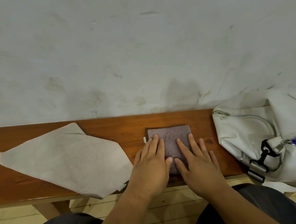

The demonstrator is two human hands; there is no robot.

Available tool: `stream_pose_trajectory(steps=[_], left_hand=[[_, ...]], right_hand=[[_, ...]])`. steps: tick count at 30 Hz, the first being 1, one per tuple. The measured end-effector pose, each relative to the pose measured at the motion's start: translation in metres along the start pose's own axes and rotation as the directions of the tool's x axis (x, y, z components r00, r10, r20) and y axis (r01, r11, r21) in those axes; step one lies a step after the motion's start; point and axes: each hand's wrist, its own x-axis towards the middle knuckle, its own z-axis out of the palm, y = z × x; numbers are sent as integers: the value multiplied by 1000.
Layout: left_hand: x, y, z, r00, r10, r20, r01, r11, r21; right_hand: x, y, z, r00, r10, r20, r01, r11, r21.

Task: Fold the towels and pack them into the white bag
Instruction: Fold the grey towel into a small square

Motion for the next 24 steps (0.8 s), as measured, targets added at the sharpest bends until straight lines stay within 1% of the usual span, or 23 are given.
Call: stream_pose_trajectory(steps=[2,4,7,9,12,15,17,18,19,20,21,22,24], left_hand=[[-2,-4,10,999,14,39,-17,997,80],[-3,-9,13,999,26,36,-30,994,108],[-3,-11,13,998,30,50,-34,995,98],[-2,-12,12,997,29,65,-34,996,79],[0,-13,10,997,31,76,-34,999,30],[2,-14,4,992,63,109,-59,997,-41],[3,-14,0,983,104,150,-91,992,-91],[2,-14,-1,976,128,175,-108,987,-119],[2,-13,-3,968,152,199,-124,981,-146],[1,-12,-5,962,169,216,-133,976,-172],[0,-10,-7,959,174,225,-129,971,-203],[0,-8,-9,962,167,216,-111,963,-247],[-1,-3,-15,981,109,160,-41,924,-379]], right_hand=[[1,0,0,1000,7,1,-7,1000,8],[1,-1,-1,999,39,-7,-38,997,74],[2,-1,-12,983,136,-122,-91,944,318],[2,0,-21,972,192,-136,-96,852,514],[2,-1,-28,958,283,-53,-163,686,709],[5,2,-29,945,326,32,-204,507,838],[7,2,-30,940,317,126,-246,374,894],[8,3,-29,937,310,162,-267,334,904],[9,3,-29,937,303,172,-271,324,906],[9,3,-30,940,302,159,-262,340,903],[9,4,-32,943,302,138,-246,356,901],[8,5,-34,946,297,126,-231,349,908],[3,7,-40,953,269,137,-212,272,939]])
